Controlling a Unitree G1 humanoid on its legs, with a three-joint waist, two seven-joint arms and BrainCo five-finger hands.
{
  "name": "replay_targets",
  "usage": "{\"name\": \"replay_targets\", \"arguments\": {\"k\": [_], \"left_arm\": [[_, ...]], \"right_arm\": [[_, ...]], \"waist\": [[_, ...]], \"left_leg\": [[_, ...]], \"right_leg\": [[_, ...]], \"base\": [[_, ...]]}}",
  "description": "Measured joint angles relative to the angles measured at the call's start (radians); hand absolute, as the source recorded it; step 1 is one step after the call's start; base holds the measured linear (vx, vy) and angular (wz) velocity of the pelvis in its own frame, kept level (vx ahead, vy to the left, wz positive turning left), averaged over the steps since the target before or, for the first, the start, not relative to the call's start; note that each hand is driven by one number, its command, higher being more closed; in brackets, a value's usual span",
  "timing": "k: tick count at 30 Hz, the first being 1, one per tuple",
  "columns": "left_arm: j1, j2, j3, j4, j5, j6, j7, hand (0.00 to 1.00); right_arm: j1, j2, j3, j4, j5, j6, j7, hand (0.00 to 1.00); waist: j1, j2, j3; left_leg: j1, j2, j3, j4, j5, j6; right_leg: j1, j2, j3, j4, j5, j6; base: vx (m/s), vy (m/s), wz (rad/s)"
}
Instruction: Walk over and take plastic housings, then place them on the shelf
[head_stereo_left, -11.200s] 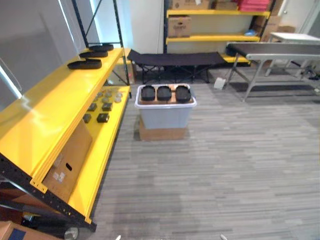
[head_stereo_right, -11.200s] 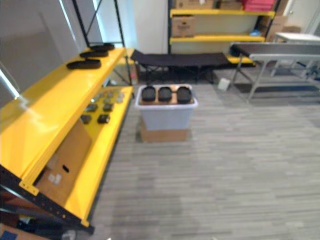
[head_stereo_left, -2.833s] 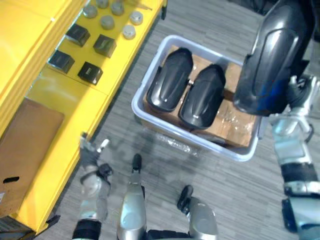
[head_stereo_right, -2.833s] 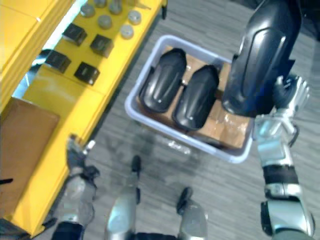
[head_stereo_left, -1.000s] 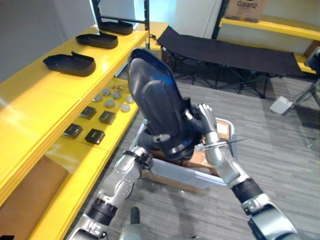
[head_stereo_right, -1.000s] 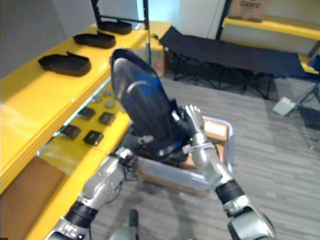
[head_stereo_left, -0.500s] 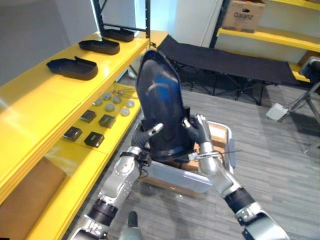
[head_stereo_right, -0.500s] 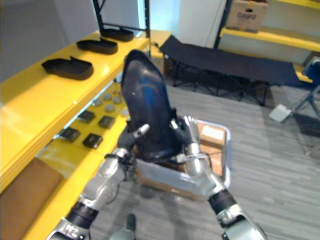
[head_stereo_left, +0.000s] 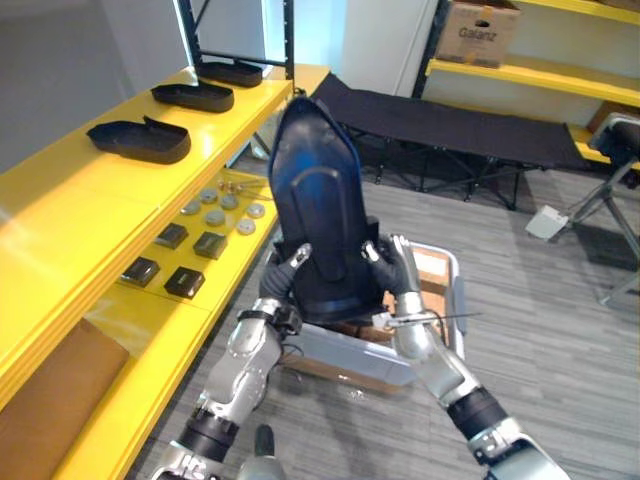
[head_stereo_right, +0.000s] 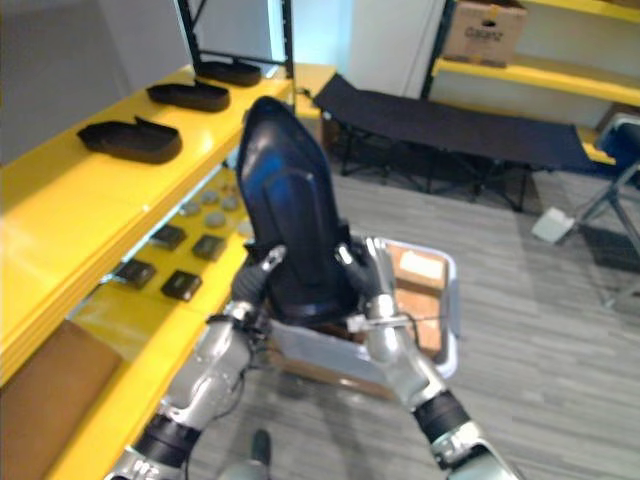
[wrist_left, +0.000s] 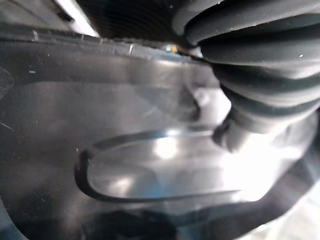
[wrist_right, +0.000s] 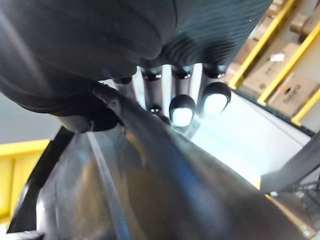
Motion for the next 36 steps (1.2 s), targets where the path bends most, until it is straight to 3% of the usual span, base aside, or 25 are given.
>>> {"name": "replay_targets", "arguments": {"k": [1, 2, 10, 15, 21, 24, 26, 29, 31, 36], "left_arm": [[0.003, -0.011, 0.006, -0.001, 0.0, 0.0, 0.0, 1.0], [0.006, -0.012, 0.009, -0.006, 0.0, 0.0, 0.0, 1.0], [0.045, -0.013, 0.027, -0.053, -0.005, -0.03, 0.001, 1.0], [0.072, -0.026, 0.031, -0.082, 0.013, -0.094, 0.036, 1.0], [0.11, -0.108, 0.072, -0.095, 0.139, -0.15, 0.122, 1.0], [0.165, -0.124, 0.193, -0.095, 0.181, -0.178, 0.19, 1.0], [0.235, -0.123, 0.284, -0.095, 0.193, -0.196, 0.219, 1.0], [0.28, -0.125, 0.321, -0.096, 0.204, -0.219, 0.229, 1.0], [0.297, -0.129, 0.336, -0.099, 0.206, -0.23, 0.232, 1.0], [0.327, -0.13, 0.393, -0.141, 0.241, -0.249, 0.232, 1.0]], "right_arm": [[0.0, 0.0, 0.001, 0.0, 0.0, -0.005, 0.0, 1.0], [0.0, 0.001, 0.002, -0.001, 0.0, -0.008, 0.0, 0.0], [0.006, 0.001, 0.023, -0.038, 0.003, -0.039, 0.006, 0.0], [0.021, 0.006, 0.02, -0.101, 0.062, -0.054, 0.018, 0.0], [0.114, 0.048, -0.039, -0.249, 0.172, -0.068, 0.025, 0.0], [0.178, 0.056, -0.158, -0.346, 0.424, -0.182, 0.126, 0.0], [0.246, 0.06, -0.264, -0.387, 0.663, -0.29, 0.286, 0.0], [0.295, 0.064, -0.343, -0.388, 0.773, -0.337, 0.39, 0.0], [0.319, 0.077, -0.392, -0.394, 0.842, -0.341, 0.436, 0.0], [0.434, 0.118, -0.569, -0.416, 0.883, -0.338, 0.432, 0.0]], "waist": [[0.0, 0.001, -0.001], [0.0, 0.004, -0.002], [0.0, 0.025, -0.014], [0.0, 0.025, -0.014], [-0.001, 0.025, -0.015], [-0.013, 0.025, -0.014], [-0.018, 0.025, -0.014], [-0.022, 0.027, -0.015], [-0.022, 0.028, -0.015], [-0.041, 0.032, -0.017]], "left_leg": [[0.0, 0.0, 0.0, 0.0, -0.001, 0.001], [0.0, 0.0, 0.0, 0.0, -0.002, 0.002], [-0.001, 0.0, 0.0, 0.0, 0.0, 0.0], [-0.001, 0.001, 0.007, 0.0, 0.002, -0.002], [0.007, 0.007, 0.031, 0.0, 0.002, -0.001], [0.013, 0.01, 0.044, 0.0, -0.007, -0.006], [0.022, 0.013, 0.056, 0.0, -0.014, -0.009], [0.022, 0.013, 0.061, 0.0, -0.017, -0.012], [0.022, 0.016, 0.075, 0.0, -0.019, -0.013], [0.021, 0.016, 0.089, 0.0, -0.027, -0.009]], "right_leg": [[0.0, 0.0, 0.0, 0.0, 0.0, 0.0], [0.0, 0.0, 0.0, 0.001, 0.0, 0.0], [-0.002, -0.001, 0.0, -0.001, 0.0, 0.0], [-0.006, -0.001, 0.006, -0.002, 0.0, 0.0], [-0.015, 0.0, 0.028, 0.001, 0.001, 0.0], [-0.019, 0.001, 0.046, 0.002, 0.001, 0.0], [-0.019, 0.001, 0.056, 0.002, 0.001, 0.0], [-0.023, 0.0, 0.061, 0.002, 0.0, 0.0], [-0.031, 0.0, 0.073, 0.002, 0.0, 0.0], [-0.04, -0.003, 0.083, 0.0, 0.001, 0.0]], "base": [[0.0, 0.0, 0.0], [0.0, 0.0, 0.0], [0.0, 0.0, 0.0], [0.0, -0.002, -0.03], [0.01, -0.018, -0.11], [0.0, -0.016, -0.15], [0.01, -0.023, -0.17], [0.0, -0.008, -0.03], [0.0, -0.003, -0.16], [0.01, -0.004, -0.08]]}}
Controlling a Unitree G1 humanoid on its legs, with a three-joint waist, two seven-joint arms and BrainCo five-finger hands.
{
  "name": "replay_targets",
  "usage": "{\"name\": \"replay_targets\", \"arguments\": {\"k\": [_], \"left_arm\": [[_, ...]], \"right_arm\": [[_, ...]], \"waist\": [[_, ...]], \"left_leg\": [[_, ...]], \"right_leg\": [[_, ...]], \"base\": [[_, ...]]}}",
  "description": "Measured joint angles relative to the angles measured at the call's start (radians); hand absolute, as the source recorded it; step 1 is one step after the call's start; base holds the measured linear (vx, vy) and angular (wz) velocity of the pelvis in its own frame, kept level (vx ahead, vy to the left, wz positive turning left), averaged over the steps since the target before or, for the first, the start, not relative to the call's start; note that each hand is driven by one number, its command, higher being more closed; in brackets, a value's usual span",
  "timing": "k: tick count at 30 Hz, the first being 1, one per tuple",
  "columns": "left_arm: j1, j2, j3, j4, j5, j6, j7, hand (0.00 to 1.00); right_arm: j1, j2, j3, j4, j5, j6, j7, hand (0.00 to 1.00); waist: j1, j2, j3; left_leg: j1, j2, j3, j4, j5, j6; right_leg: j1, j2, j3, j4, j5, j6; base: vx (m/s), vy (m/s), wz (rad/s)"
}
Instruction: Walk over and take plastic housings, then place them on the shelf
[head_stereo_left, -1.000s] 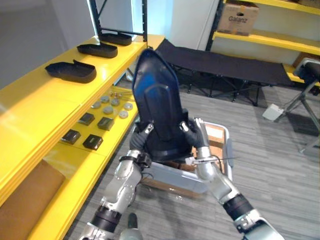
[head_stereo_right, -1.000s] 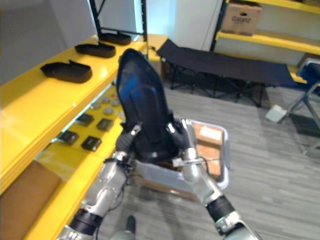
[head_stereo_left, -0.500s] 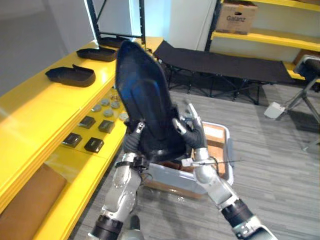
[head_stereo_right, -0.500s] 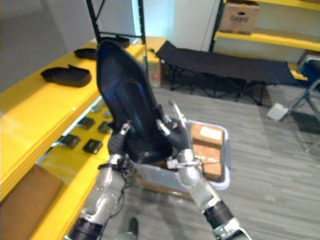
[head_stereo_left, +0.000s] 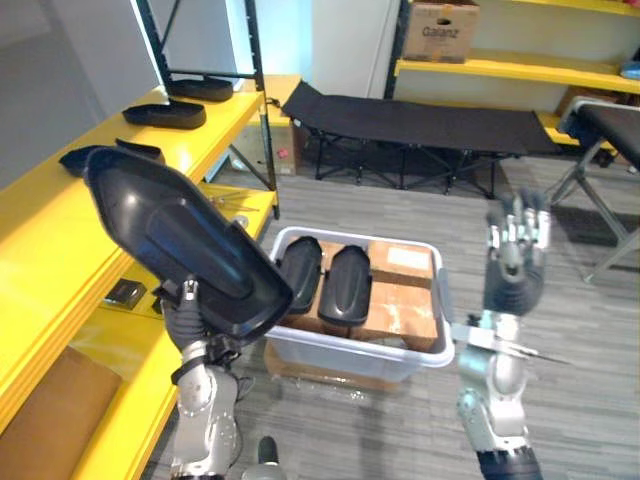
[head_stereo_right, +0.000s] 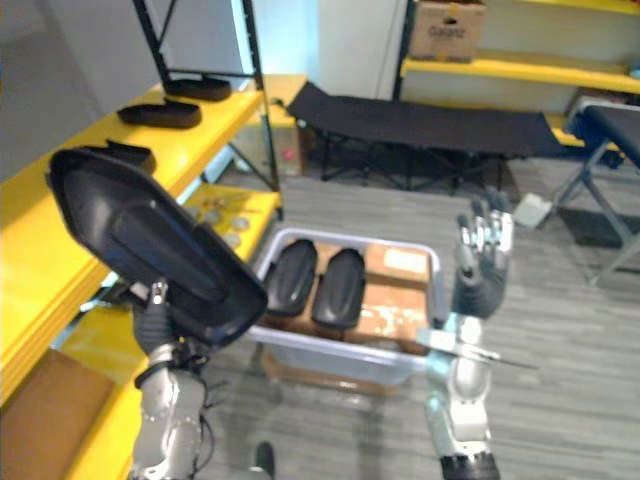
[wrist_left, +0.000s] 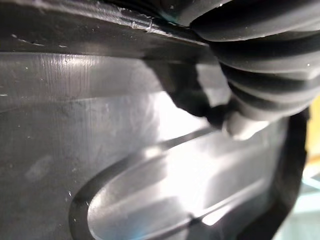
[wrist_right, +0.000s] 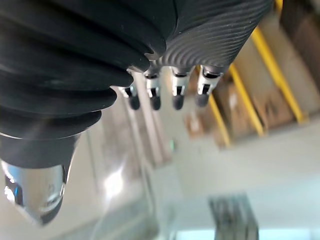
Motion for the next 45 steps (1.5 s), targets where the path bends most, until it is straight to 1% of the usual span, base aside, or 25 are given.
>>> {"name": "replay_targets", "arguments": {"k": [1, 2, 4, 6, 7, 10, 11, 14, 17, 18, 20, 21, 24, 26, 28, 29, 31, 34, 36, 37, 38, 39, 40, 43, 45], "left_arm": [[0.015, -0.003, 0.021, -0.014, 0.0, -0.014, -0.001, 1.0], [0.029, -0.004, 0.031, -0.024, -0.002, -0.028, -0.006, 1.0], [0.06, -0.007, 0.051, -0.053, -0.003, -0.051, -0.02, 1.0], [0.082, -0.015, 0.052, -0.075, -0.013, -0.065, -0.046, 1.0], [0.098, -0.018, 0.051, -0.077, -0.017, -0.077, -0.071, 1.0], [0.134, -0.026, 0.052, -0.078, -0.029, -0.093, -0.113, 1.0], [0.149, -0.029, 0.053, -0.081, -0.053, -0.095, -0.132, 1.0], [0.165, -0.031, 0.053, -0.081, -0.06, -0.095, -0.143, 1.0], [0.171, -0.029, 0.053, -0.081, -0.059, -0.095, -0.161, 1.0], [0.172, -0.029, 0.053, -0.081, -0.058, -0.095, -0.162, 1.0], [0.17, -0.023, 0.052, -0.081, -0.057, -0.095, -0.161, 1.0], [0.169, -0.019, 0.052, -0.081, -0.056, -0.095, -0.161, 1.0], [0.184, 0.012, 0.064, -0.087, -0.035, -0.099, -0.139, 1.0], [0.181, 0.012, 0.075, -0.133, 0.021, -0.099, -0.098, 1.0], [0.181, 0.009, 0.094, -0.168, 0.05, -0.1, -0.081, 1.0], [0.181, 0.009, 0.113, -0.182, 0.077, -0.1, -0.068, 1.0], [0.184, 0.005, 0.168, -0.196, 0.118, -0.102, -0.038, 1.0], [0.219, 0.0, 0.244, -0.232, 0.119, -0.115, -0.007, 1.0], [0.249, -0.017, 0.285, -0.253, 0.12, -0.121, -0.002, 1.0], [0.27, -0.038, 0.314, -0.263, 0.12, -0.129, -0.001, 1.0], [0.298, -0.056, 0.338, -0.269, 0.119, -0.133, 0.0, 1.0], [0.308, -0.061, 0.346, -0.27, 0.119, -0.134, 0.0, 1.0], [0.327, -0.07, 0.355, -0.27, 0.118, -0.134, -0.001, 1.0], [0.361, -0.09, 0.369, -0.27, 0.108, -0.135, -0.022, 1.0], [0.359, -0.094, 0.371, -0.27, 0.107, -0.137, -0.062, 1.0]], "right_arm": [[0.03, 0.003, -0.028, 0.003, 0.0, 0.011, 0.001, 0.0], [0.059, 0.006, -0.045, 0.004, -0.004, 0.026, 0.002, 0.0], [0.146, 0.015, -0.073, 0.033, -0.019, 0.073, 0.007, 0.0], [0.21, 0.02, -0.077, 0.101, -0.04, 0.146, 0.015, 0.0], [0.25, 0.026, -0.073, 0.174, -0.065, 0.195, 0.042, 0.0], [0.314, 0.041, -0.074, 0.288, -0.109, 0.238, 0.076, 0.0], [0.328, 0.041, -0.075, 0.332, -0.134, 0.245, 0.085, 0.0], [0.342, 0.042, -0.075, 0.435, -0.155, 0.246, 0.089, 0.0], [0.344, 0.051, -0.074, 0.473, -0.155, 0.237, 0.089, 0.0], [0.343, 0.054, -0.073, 0.473, -0.155, 0.228, 0.089, 0.0], [0.334, 0.059, -0.056, 0.464, -0.154, 0.177, 0.091, 0.0], [0.33, 0.059, -0.052, 0.456, -0.154, 0.167, 0.092, 0.0], [0.28, 0.057, -0.016, 0.38, -0.144, 0.149, 0.12, 0.0], [0.223, 0.054, 0.036, 0.334, -0.134, 0.143, 0.15, 0.0], [0.177, 0.048, 0.073, 0.332, -0.134, 0.143, 0.16, 0.0], [0.149, 0.046, 0.094, 0.333, -0.135, 0.144, 0.162, 0.0], [0.1, 0.045, 0.135, 0.333, -0.137, 0.148, 0.172, 0.0], [0.025, 0.032, 0.171, 0.343, -0.139, 0.153, 0.178, 0.0], [-0.018, 0.021, 0.189, 0.356, -0.137, 0.157, 0.178, 0.0], [-0.05, 0.014, 0.205, 0.363, -0.137, 0.161, 0.177, 0.0], [-0.086, 0.01, 0.23, 0.387, -0.137, 0.163, 0.177, 0.0], [-0.1, 0.009, 0.241, 0.396, -0.137, 0.166, 0.177, 0.0], [-0.124, 0.01, 0.258, 0.406, -0.138, 0.175, 0.174, 0.0], [-0.155, 0.013, 0.314, 0.424, -0.189, 0.194, 0.131, 0.0], [-0.154, 0.012, 0.314, 0.423, -0.216, 0.206, 0.092, 0.0]], "waist": [[-0.01, 0.002, -0.002], [-0.012, 0.006, -0.004], [-0.019, 0.012, -0.008], [-0.028, 0.015, -0.009], [-0.037, 0.018, -0.011], [-0.038, 0.026, -0.016], [-0.038, 0.027, -0.017], [-0.039, 0.026, -0.016], [-0.039, 0.026, -0.016], [-0.039, 0.026, -0.016], [-0.039, 0.027, -0.017], [-0.039, 0.027, -0.017], [-0.025, 0.025, -0.016], [-0.011, 0.023, -0.017], [-0.004, 0.022, -0.017], [0.003, 0.022, -0.016], [0.03, 0.022, -0.016], [0.067, 0.017, -0.015], [0.098, 0.015, -0.016], [0.11, 0.013, -0.015], [0.13, 0.011, -0.015], [0.138, 0.011, -0.016], [0.157, 0.008, -0.015], [0.176, 0.0, -0.01], [0.179, -0.003, -0.007]], "left_leg": [[0.0, 0.0, 0.004, 0.0, -0.001, -0.002], [0.0, 0.001, 0.012, 0.0, -0.002, -0.004], [-0.001, 0.002, 0.02, 0.0, -0.005, -0.005], [-0.001, 0.004, 0.022, 0.0, -0.008, -0.009], [-0.001, 0.004, 0.023, 0.0, -0.009, -0.01], [-0.001, 0.007, 0.037, 0.0, -0.014, -0.012], [0.001, 0.009, 0.047, 0.0, -0.015, -0.012], [0.0, 0.01, 0.046, 0.0, -0.015, -0.012], [-0.003, 0.009, 0.041, 0.0, -0.015, -0.013], [-0.003, 0.009, 0.04, 0.0, -0.015, -0.013], [-0.014, 0.006, 0.019, 0.0, -0.015, -0.012], [-0.018, 0.005, 0.014, 0.0, -0.015, -0.012], [-0.02, 0.001, 0.009, 0.0, -0.015, -0.012], [-0.036, -0.004, -0.014, 0.0, -0.012, -0.01], [-0.052, -0.008, -0.041, 0.0, -0.006, -0.01], [-0.055, -0.011, -0.057, 0.0, -0.002, -0.007], [-0.052, -0.021, -0.088, 0.0, 0.005, -0.01], [-0.057, -0.035, -0.141, 0.0, 0.008, -0.01], [-0.069, -0.041, -0.17, 0.0, 0.008, -0.009], [-0.072, -0.045, -0.187, 0.0, 0.01, -0.007], [-0.072, -0.05, -0.203, 0.0, 0.012, -0.007], [-0.072, -0.052, -0.209, 0.001, 0.013, -0.008], [-0.072, -0.057, -0.229, 0.001, 0.02, -0.007], [-0.08, -0.078, -0.285, 0.0, 0.029, 0.002], [-0.104, -0.085, -0.263, 0.0, 0.029, 0.011]], "right_leg": [[-0.002, 0.0, 0.004, 0.0, 0.0, 0.0], [-0.008, 0.0, 0.013, 0.0, 0.0, 0.0], [-0.016, 0.0, 0.022, -0.002, 0.0, 0.0], [-0.016, 0.0, 0.022, -0.003, -0.001, -0.001], [-0.017, 0.001, 0.022, -0.004, -0.001, -0.002], [-0.025, 0.001, 0.033, -0.005, -0.001, -0.002], [-0.029, 0.002, 0.042, -0.005, -0.001, -0.002], [-0.029, 0.003, 0.042, -0.004, -0.002, -0.002], [-0.029, 0.003, 0.038, -0.002, -0.003, -0.003], [-0.029, 0.003, 0.037, -0.002, -0.003, -0.002], [-0.028, 0.003, 0.022, -0.001, -0.004, -0.003], [-0.028, 0.003, 0.017, -0.001, -0.005, -0.003], [-0.027, 0.0, 0.014, -0.001, -0.005, -0.003], [-0.026, -0.002, -0.01, -0.002, -0.004, -0.003], [-0.024, -0.001, -0.037, -0.003, -0.005, -0.004], [-0.018, -0.001, -0.052, -0.003, -0.006, -0.004], [0.016, -0.003, -0.091, -0.006, -0.008, -0.004], [0.049, -0.003, -0.15, -0.005, -0.023, 0.002], [0.061, -0.001, -0.183, -0.003, -0.033, 0.003], [0.071, -0.001, -0.205, -0.002, -0.037, 0.002], [0.081, 0.0, -0.219, -0.001, -0.039, 0.0], [0.086, 0.0, -0.229, 0.001, -0.043, -0.001], [0.099, 0.002, -0.249, 0.002, -0.047, 0.0], [0.138, 0.003, -0.326, 0.012, -0.062, 0.01], [0.163, 0.006, -0.406, 0.014, -0.069, 0.021]], "base": [[0.03, -0.01, -0.13], [0.03, -0.008, -0.22], [0.04, -0.014, -0.16], [0.04, -0.02, -0.02], [0.03, -0.015, -0.03], [0.03, -0.009, -0.12], [0.02, -0.01, -0.16], [0.0, -0.003, -0.03], [-0.01, 0.002, 0.03], [-0.02, 0.004, 0.08], [-0.02, 0.002, 0.18], [-0.02, 0.009, 0.2], [0.0, 0.012, 0.06], [0.0, 0.011, 0.26], [0.01, 0.0, 0.4], [0.04, -0.012, 0.45], [0.05, -0.022, 0.51], [0.02, -0.036, 0.5], [0.0, -0.045, 0.53], [0.0, -0.046, 0.54], [0.0, -0.042, 0.44], [0.0, -0.031, 0.41], [0.0, -0.033, 0.49], [-0.01, -0.03, 0.75], [-0.05, 0.005, 1.19]]}}
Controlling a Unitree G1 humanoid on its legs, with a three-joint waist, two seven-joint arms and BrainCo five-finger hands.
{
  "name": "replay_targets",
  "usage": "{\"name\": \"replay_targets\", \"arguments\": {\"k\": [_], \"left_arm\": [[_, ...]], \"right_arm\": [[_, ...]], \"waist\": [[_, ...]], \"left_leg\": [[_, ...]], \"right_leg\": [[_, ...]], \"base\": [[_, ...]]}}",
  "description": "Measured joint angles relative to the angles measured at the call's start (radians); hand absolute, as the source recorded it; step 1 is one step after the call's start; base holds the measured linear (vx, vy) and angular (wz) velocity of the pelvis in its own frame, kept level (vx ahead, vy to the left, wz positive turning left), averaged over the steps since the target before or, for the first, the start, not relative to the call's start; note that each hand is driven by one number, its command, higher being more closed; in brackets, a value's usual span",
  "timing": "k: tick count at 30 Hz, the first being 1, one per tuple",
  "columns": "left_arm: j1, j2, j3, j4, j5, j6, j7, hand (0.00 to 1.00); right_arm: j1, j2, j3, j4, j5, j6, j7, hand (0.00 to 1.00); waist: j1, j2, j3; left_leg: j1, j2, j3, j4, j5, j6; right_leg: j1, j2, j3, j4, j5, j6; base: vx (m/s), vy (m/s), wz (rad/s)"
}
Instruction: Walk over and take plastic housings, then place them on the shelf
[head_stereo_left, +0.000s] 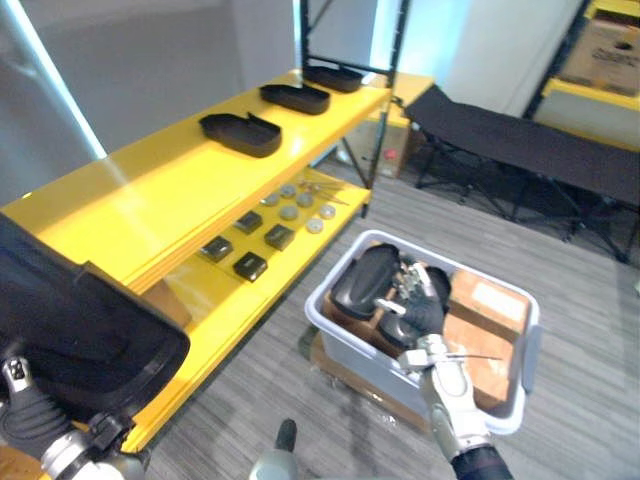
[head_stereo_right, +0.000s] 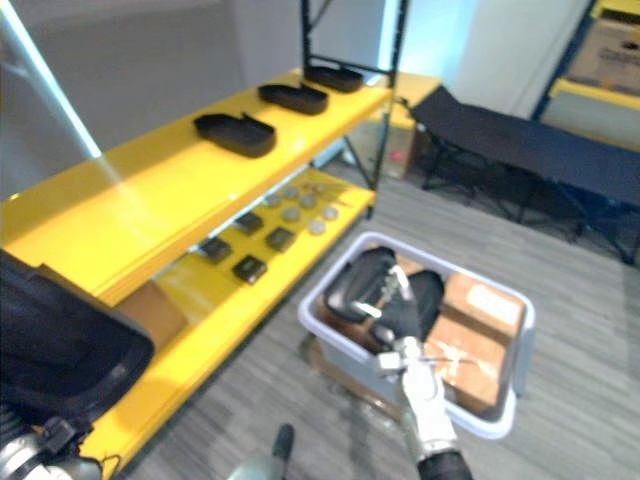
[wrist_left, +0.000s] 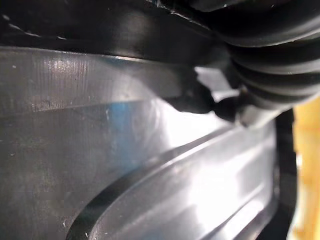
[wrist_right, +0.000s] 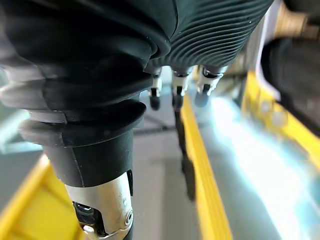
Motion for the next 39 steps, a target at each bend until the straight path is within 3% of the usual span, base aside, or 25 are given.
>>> {"name": "replay_targets", "arguments": {"k": [2, 5, 7, 8, 9, 10, 11, 12, 14, 16, 18, 20, 21, 22, 23, 25, 27, 28, 32, 33, 34, 35, 36, 37, 39], "left_arm": [[-0.029, 0.0, 0.002, 0.0, 0.0, -0.007, -0.074, 1.0], [-0.036, 0.001, 0.003, 0.0, 0.0, -0.034, -0.107, 1.0], [-0.069, 0.024, -0.018, 0.001, 0.0, -0.04, -0.145, 1.0], [-0.085, 0.04, -0.027, 0.002, 0.0, -0.043, -0.158, 1.0], [-0.124, 0.074, -0.048, 0.003, 0.0, -0.048, -0.189, 1.0], [-0.149, 0.1, -0.058, 0.002, 0.0, -0.059, -0.211, 1.0], [-0.176, 0.138, -0.081, 0.006, -0.001, -0.061, -0.232, 1.0], [-0.201, 0.16, -0.103, 0.007, -0.002, -0.062, -0.247, 1.0], [-0.251, 0.183, -0.146, 0.032, 0.002, -0.05, -0.26, 1.0], [-0.248, 0.178, -0.154, 0.04, 0.001, -0.04, -0.259, 1.0], [-0.238, 0.177, -0.166, 0.066, 0.002, -0.039, -0.257, 1.0], [-0.218, 0.175, -0.197, 0.083, 0.001, -0.04, -0.258, 1.0], [-0.207, 0.174, -0.205, 0.083, 0.002, -0.04, -0.26, 1.0], [-0.189, 0.175, -0.223, 0.091, 0.004, -0.04, -0.26, 1.0], [-0.171, 0.172, -0.223, 0.098, 0.007, -0.041, -0.254, 1.0], [-0.157, 0.172, -0.216, 0.103, 0.009, -0.042, -0.238, 1.0], [-0.168, 0.173, -0.213, 0.103, 0.01, -0.057, -0.223, 1.0], [-0.177, 0.173, -0.207, 0.102, 0.011, -0.066, -0.221, 1.0], [-0.224, 0.182, -0.191, 0.1, 0.011, -0.062, -0.224, 1.0], [-0.245, 0.18, -0.191, 0.101, 0.01, -0.057, -0.225, 1.0], [-0.268, 0.182, -0.193, 0.1, 0.012, -0.044, -0.228, 1.0], [-0.276, 0.188, -0.192, 0.1, 0.012, -0.039, -0.228, 1.0], [-0.282, 0.203, -0.19, 0.1, 0.012, -0.029, -0.223, 1.0], [-0.282, 0.222, -0.191, 0.099, 0.012, -0.025, -0.215, 1.0], [-0.282, 0.224, -0.192, 0.093, 0.011, -0.02, -0.21, 1.0]], "right_arm": [[0.004, -0.013, -0.027, -0.009, 0.0, 0.022, -0.036, 0.0], [0.001, -0.016, -0.049, -0.032, -0.006, 0.035, -0.045, 0.0], [0.007, -0.016, -0.073, -0.048, -0.009, 0.035, -0.039, 0.0], [0.011, -0.013, -0.082, -0.05, -0.009, 0.035, -0.037, 0.0], [0.038, -0.008, -0.109, -0.079, -0.008, 0.035, -0.03, 0.0], [0.058, -0.008, -0.122, -0.112, -0.009, 0.034, -0.025, 0.0], [0.088, -0.007, -0.129, -0.142, -0.014, 0.034, -0.021, 0.0], [0.095, -0.015, -0.14, -0.16, -0.026, 0.033, -0.015, 0.0], [0.086, -0.021, -0.168, -0.159, -0.027, 0.032, 0.007, 0.0], [0.072, -0.021, -0.17, -0.16, -0.027, 0.032, 0.025, 0.0], [0.071, -0.028, -0.17, -0.18, -0.026, 0.034, 0.041, 0.0], [0.098, -0.047, -0.17, -0.222, -0.025, 0.034, 0.046, 0.0], [0.113, -0.053, -0.171, -0.232, -0.024, 0.034, 0.047, 0.0], [0.142, -0.06, -0.171, -0.232, -0.022, 0.035, 0.047, 0.0], [0.153, -0.06, -0.172, -0.229, -0.02, 0.035, 0.047, 0.0], [0.152, -0.061, -0.173, -0.229, -0.018, 0.033, 0.046, 0.0], [0.138, -0.062, -0.174, -0.225, -0.018, 0.024, 0.041, 0.0], [0.122, -0.057, -0.169, -0.22, -0.019, 0.023, 0.037, 0.0], [0.097, -0.033, -0.167, -0.215, -0.051, 0.022, -0.011, 0.0], [0.095, -0.032, -0.166, -0.205, -0.071, 0.022, -0.026, 0.0], [0.095, -0.032, -0.17, -0.195, -0.078, 0.022, -0.032, 0.0], [0.095, -0.031, -0.171, -0.191, -0.078, 0.022, -0.034, 0.0], [0.095, -0.025, -0.171, -0.18, -0.08, 0.021, -0.038, 0.0], [0.095, -0.017, -0.172, -0.178, -0.092, 0.015, -0.043, 0.0], [0.102, -0.012, -0.177, -0.19, -0.098, -0.003, -0.042, 0.0]], "waist": [[0.004, -0.005, 0.009], [0.007, -0.001, 0.025], [-0.016, 0.006, 0.051], [-0.031, -0.008, 0.061], [-0.047, -0.015, 0.063], [-0.051, -0.01, 0.073], [-0.066, -0.031, 0.064], [-0.082, -0.037, 0.061], [-0.083, -0.037, 0.065], [-0.081, -0.032, 0.068], [-0.082, -0.006, 0.085], [-0.083, 0.042, 0.113], [-0.085, 0.054, 0.12], [-0.095, 0.05, 0.127], [-0.097, 0.031, 0.136], [-0.092, 0.04, 0.136], [-0.095, 0.042, 0.144], [-0.094, 0.03, 0.161], [-0.078, -0.008, 0.174], [-0.077, -0.019, 0.172], [-0.085, -0.018, 0.172], [-0.085, -0.018, 0.172], [-0.09, -0.022, 0.172], [-0.1, -0.023, 0.172], [-0.126, -0.015, 0.168]], "left_leg": [[-0.034, -0.006, 0.049, 0.001, -0.011, 0.016], [-0.056, -0.022, 0.052, 0.001, -0.011, 0.016], [-0.058, -0.04, 0.063, 0.001, -0.02, 0.018], [-0.06, -0.053, 0.064, 0.011, -0.028, 0.028], [-0.107, -0.082, 0.062, 0.111, -0.036, 0.091], [-0.112, -0.087, 0.051, 0.137, -0.009, 0.099], [-0.106, -0.113, 0.025, 0.098, 0.001, 0.101], [-0.107, -0.128, 0.004, 0.058, 0.04, 0.117], [-0.108, -0.136, -0.016, 0.034, 0.076, 0.12], [-0.097, -0.13, -0.017, 0.03, 0.078, 0.119], [-0.081, -0.119, -0.02, 0.029, 0.084, 0.109], [-0.074, -0.09, -0.01, 0.028, 0.061, 0.084], [-0.075, -0.087, -0.001, 0.029, 0.048, 0.078], [-0.095, -0.084, 0.034, 0.055, -0.048, 0.054], [-0.111, -0.073, 0.104, 0.097, -0.066, 0.09], [-0.103, -0.058, 0.159, 0.206, -0.093, 0.122], [-0.11, -0.058, 0.18, 0.237, -0.1, 0.12], [-0.12, -0.07, 0.191, 0.28, -0.125, 0.12], [-0.156, -0.101, 0.226, 0.463, -0.287, 0.139], [-0.156, -0.116, 0.223, 0.496, -0.323, 0.155], [-0.149, -0.129, 0.208, 0.509, -0.346, 0.17], [-0.138, -0.134, 0.204, 0.506, -0.357, 0.174], [-0.092, -0.142, 0.193, 0.475, -0.372, 0.182], [-0.038, -0.15, 0.171, 0.438, -0.376, 0.19], [0.03, -0.146, 0.132, 0.392, -0.371, 0.191]], "right_leg": [[0.025, 0.003, -0.093, -0.001, -0.006, 0.004], [0.026, -0.004, -0.124, 0.006, -0.031, -0.004], [0.008, -0.005, -0.044, 0.061, -0.115, -0.034], [0.001, -0.016, -0.009, 0.073, -0.139, -0.046], [-0.024, -0.016, 0.058, 0.124, -0.183, -0.051], [-0.036, 0.0, 0.125, 0.167, -0.216, -0.071], [-0.055, -0.004, 0.181, 0.187, -0.236, -0.085], [-0.065, -0.001, 0.197, 0.185, -0.225, -0.069], [-0.067, 0.005, 0.209, 0.186, -0.209, -0.042], [-0.065, 0.008, 0.219, 0.188, -0.212, -0.046], [-0.044, 0.029, 0.235, 0.18, -0.228, -0.065], [-0.037, 0.06, 0.228, 0.192, -0.239, -0.054], [-0.037, 0.067, 0.219, 0.196, -0.244, -0.061], [-0.037, 0.056, 0.202, 0.195, -0.246, -0.073], [-0.053, 0.038, 0.202, 0.202, -0.245, -0.084], [-0.07, 0.023, 0.205, 0.227, -0.247, -0.081], [-0.093, -0.007, 0.206, 0.283, -0.271, -0.072], [-0.093, -0.031, 0.208, 0.306, -0.281, -0.058], [-0.043, -0.078, 0.208, 0.331, -0.305, -0.038], [-0.072, -0.112, 0.227, 0.436, -0.291, -0.067], [-0.148, -0.145, 0.271, 0.611, -0.24, -0.147], [-0.194, -0.159, 0.298, 0.695, -0.191, -0.194], [-0.268, -0.178, 0.368, 0.848, -0.06, -0.214], [-0.325, -0.166, 0.421, 0.949, -0.043, -0.195], [-0.382, -0.119, 0.433, 0.962, -0.1, -0.177]], "base": [[-0.08, 0.045, 1.23], [-0.08, 0.059, 0.61], [-0.12, 0.06, 0.58], [-0.13, 0.073, 0.94], [-0.06, 0.034, 0.81], [-0.04, 0.014, 0.96], [0.03, -0.031, 0.81], [0.05, -0.02, 0.75], [0.04, -0.013, 0.43], [-0.05, -0.037, 0.06], [-0.12, -0.065, 0.0], [-0.2, -0.08, 0.19], [-0.25, -0.038, 0.48], [-0.2, -0.005, 0.4], [-0.16, 0.002, 0.27], [-0.03, -0.006, -0.02], [0.02, 0.025, 0.0], [0.08, 0.083, -0.09], [0.19, 0.122, -0.03], [0.32, 0.144, 0.26], [0.31, 0.157, 0.33], [0.28, 0.217, 0.25], [0.35, 0.223, 0.17], [0.3, 0.174, 0.21], [0.35, 0.118, 0.43]]}}
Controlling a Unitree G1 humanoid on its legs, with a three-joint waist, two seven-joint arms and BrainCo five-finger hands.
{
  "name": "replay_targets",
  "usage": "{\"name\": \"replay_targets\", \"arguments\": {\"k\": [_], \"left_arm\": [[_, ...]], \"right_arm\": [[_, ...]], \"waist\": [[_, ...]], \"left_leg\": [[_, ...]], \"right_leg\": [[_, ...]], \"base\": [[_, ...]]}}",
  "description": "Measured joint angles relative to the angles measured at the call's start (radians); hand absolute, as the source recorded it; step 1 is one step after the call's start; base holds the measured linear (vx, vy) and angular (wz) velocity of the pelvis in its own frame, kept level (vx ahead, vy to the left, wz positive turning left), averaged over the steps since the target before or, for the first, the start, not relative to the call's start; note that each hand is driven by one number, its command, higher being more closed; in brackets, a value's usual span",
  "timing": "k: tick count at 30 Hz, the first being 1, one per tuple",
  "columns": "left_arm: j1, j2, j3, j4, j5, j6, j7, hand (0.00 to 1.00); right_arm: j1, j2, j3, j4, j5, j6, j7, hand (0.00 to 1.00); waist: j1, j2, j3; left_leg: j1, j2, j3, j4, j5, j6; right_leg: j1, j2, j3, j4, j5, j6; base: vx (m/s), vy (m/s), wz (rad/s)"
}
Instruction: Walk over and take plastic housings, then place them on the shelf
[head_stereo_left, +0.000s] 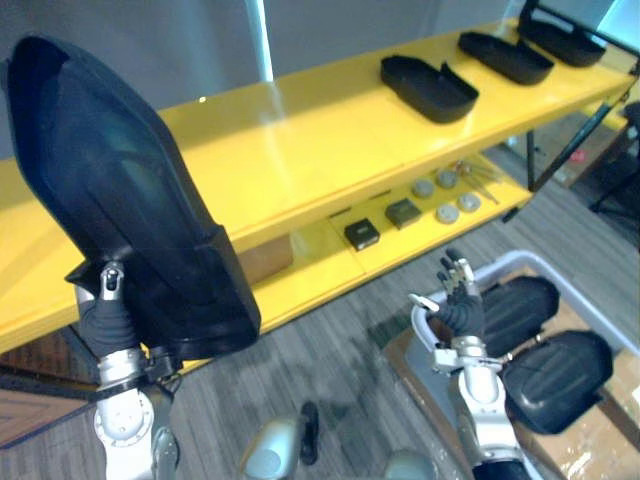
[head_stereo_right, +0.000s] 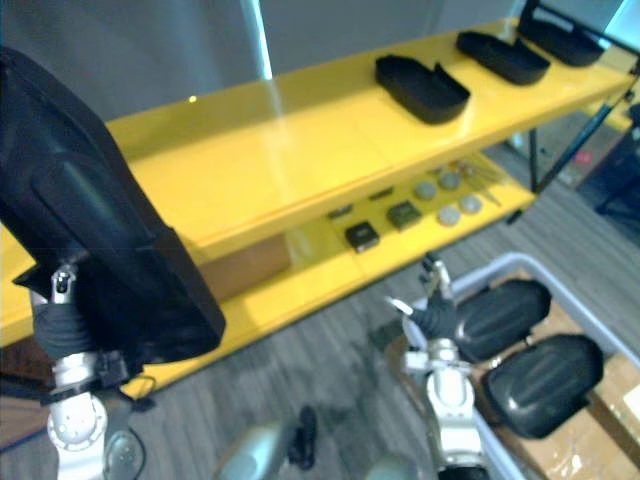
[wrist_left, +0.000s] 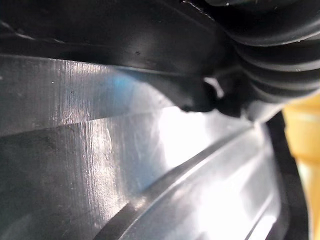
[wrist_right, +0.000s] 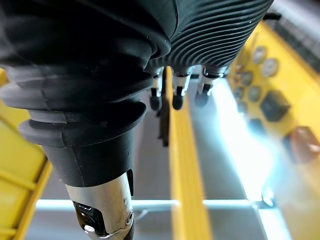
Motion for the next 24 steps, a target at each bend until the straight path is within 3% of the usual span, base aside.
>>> {"name": "replay_targets", "arguments": {"k": [1, 3, 5, 7, 9, 10, 11, 12, 14, 15, 16, 17, 18, 19, 24], "left_arm": [[0.0, 0.0, 0.0, -0.006, 0.0, 0.0, 0.002, 1.0], [-0.021, 0.001, -0.003, -0.014, -0.001, 0.001, 0.011, 1.0], [-0.045, 0.001, -0.029, -0.009, -0.001, 0.002, 0.027, 1.0], [-0.059, -0.002, -0.077, 0.006, -0.001, 0.002, 0.032, 1.0], [-0.039, -0.008, -0.115, 0.007, 0.0, 0.001, 0.034, 1.0], [-0.015, -0.008, -0.124, 0.003, 0.0, 0.001, 0.038, 1.0], [0.001, -0.026, -0.128, 0.003, 0.0, 0.002, 0.039, 1.0], [0.01, -0.042, -0.129, 0.001, 0.0, 0.002, 0.038, 1.0], [0.011, -0.071, -0.133, 0.001, 0.0, 0.002, 0.029, 1.0], [0.0, -0.072, -0.133, 0.003, 0.0, 0.002, 0.027, 1.0], [-0.032, -0.081, -0.133, 0.012, -0.001, 0.002, 0.019, 1.0], [-0.072, -0.092, -0.14, 0.022, -0.002, 0.001, 0.009, 1.0], [-0.091, -0.095, -0.15, 0.028, -0.002, 0.0, 0.007, 1.0], [-0.111, -0.095, -0.168, 0.033, 0.0, 0.0, 0.008, 1.0], [-0.1, -0.076, -0.154, 0.035, 0.031, 0.0, 0.007, 1.0]], "right_arm": [[0.004, 0.001, -0.003, -0.009, -0.001, -0.004, 0.002, 0.0], [0.023, 0.0, -0.05, -0.056, 0.0, -0.013, 0.029, 0.0], [0.038, -0.002, -0.094, -0.081, 0.019, -0.013, 0.048, 0.0], [0.071, -0.002, -0.108, -0.087, 0.064, -0.012, 0.06, 0.0], [0.103, -0.001, -0.097, -0.096, 0.081, -0.011, 0.068, 0.0], [0.104, -0.001, -0.085, -0.106, 0.08, -0.009, 0.079, 0.0], [0.09, -0.014, -0.083, -0.121, 0.078, -0.01, 0.085, 0.0], [0.078, -0.025, -0.083, -0.123, 0.078, -0.01, 0.087, 0.0], [0.05, -0.064, -0.098, -0.125, 0.078, -0.012, 0.079, 0.0], [0.045, -0.068, -0.108, -0.125, 0.078, -0.012, 0.072, 0.0], [0.036, -0.069, -0.135, -0.126, 0.078, -0.012, 0.051, 0.0], [0.025, -0.069, -0.166, -0.132, 0.071, -0.012, 0.018, 0.0], [0.019, -0.071, -0.182, -0.137, 0.068, -0.011, 0.007, 0.0], [0.002, -0.072, -0.206, -0.144, 0.068, -0.01, -0.011, 0.0], [0.017, -0.031, -0.216, -0.237, 0.059, -0.011, -0.052, 0.0]], "waist": [[-0.008, 0.0, 0.0], [-0.012, 0.006, -0.007], [-0.042, 0.005, -0.022], [-0.068, 0.004, -0.026], [-0.061, -0.02, -0.058], [-0.059, -0.039, -0.09], [-0.058, -0.025, -0.11], [-0.054, -0.006, -0.115], [-0.053, 0.034, -0.138], [-0.055, 0.036, -0.138], [-0.064, 0.036, -0.138], [-0.07, 0.042, -0.135], [-0.07, 0.05, -0.131], [-0.069, 0.057, -0.123], [-0.072, 0.049, -0.12]], "left_leg": [[0.021, 0.0, -0.014, -0.014, 0.0, -0.001], [0.059, 0.003, -0.059, -0.051, -0.005, -0.011], [0.058, 0.001, -0.145, -0.049, -0.014, -0.025], [0.082, -0.004, -0.227, -0.05, -0.023, -0.04], [0.109, -0.016, -0.251, -0.049, -0.044, -0.074], [0.113, -0.021, -0.244, -0.043, -0.066, -0.101], [0.106, 0.0, -0.231, -0.018, -0.094, -0.116], [0.1, 0.024, -0.226, -0.006, -0.106, -0.129], [0.072, 0.13, -0.069, 0.005, -0.135, -0.135], [0.068, 0.16, -0.022, 0.002, -0.134, -0.136], [0.061, 0.222, 0.077, -0.012, -0.126, -0.146], [0.059, 0.269, 0.157, -0.057, -0.084, -0.167], [0.063, 0.281, 0.179, -0.089, -0.036, -0.174], [0.082, 0.27, 0.181, -0.143, 0.018, -0.212], [0.137, 0.211, 0.204, -0.199, 0.033, -0.195]], "right_leg": [[-0.017, 0.019, 0.0, -0.03, -0.02, 0.012], [-0.095, 0.106, 0.027, -0.263, -0.056, 0.032], [-0.139, 0.198, 0.157, -0.489, -0.032, 0.065], [-0.136, 0.238, 0.253, -0.581, -0.001, 0.107], [-0.114, 0.22, 0.268, -0.651, 0.079, 0.092], [-0.092, 0.204, 0.261, -0.698, 0.179, 0.077], [-0.055, 0.21, 0.231, -0.737, 0.159, 0.096], [-0.036, 0.225, 0.208, -0.764, 0.167, 0.086], [0.02, 0.249, 0.125, -0.84, 0.174, 0.067], [0.03, 0.248, 0.104, -0.846, 0.171, 0.063], [0.041, 0.24, 0.06, -0.853, 0.167, 0.056], [0.043, 0.227, 0.021, -0.851, 0.164, 0.053], [0.043, 0.221, 0.008, -0.849, 0.164, 0.054], [0.041, 0.206, 0.002, -0.846, 0.16, 0.059], [0.075, 0.162, 0.021, -0.885, 0.177, 0.087]], "base": [[0.38, 0.1, 0.55], [0.31, 0.026, 0.66], [0.34, -0.054, 1.1], [0.25, -0.118, 1.41], [0.33, -0.23, 1.12], [0.4, -0.314, 0.88], [0.4, -0.31, 0.8], [0.28, -0.227, 0.73], [0.2, -0.201, 0.87], [0.13, -0.174, 1.03], [0.08, -0.113, 1.04], [0.06, -0.067, 1.02], [0.02, 0.039, 0.73], [0.0, 0.084, 0.34], [0.0, 0.129, -0.04]]}}
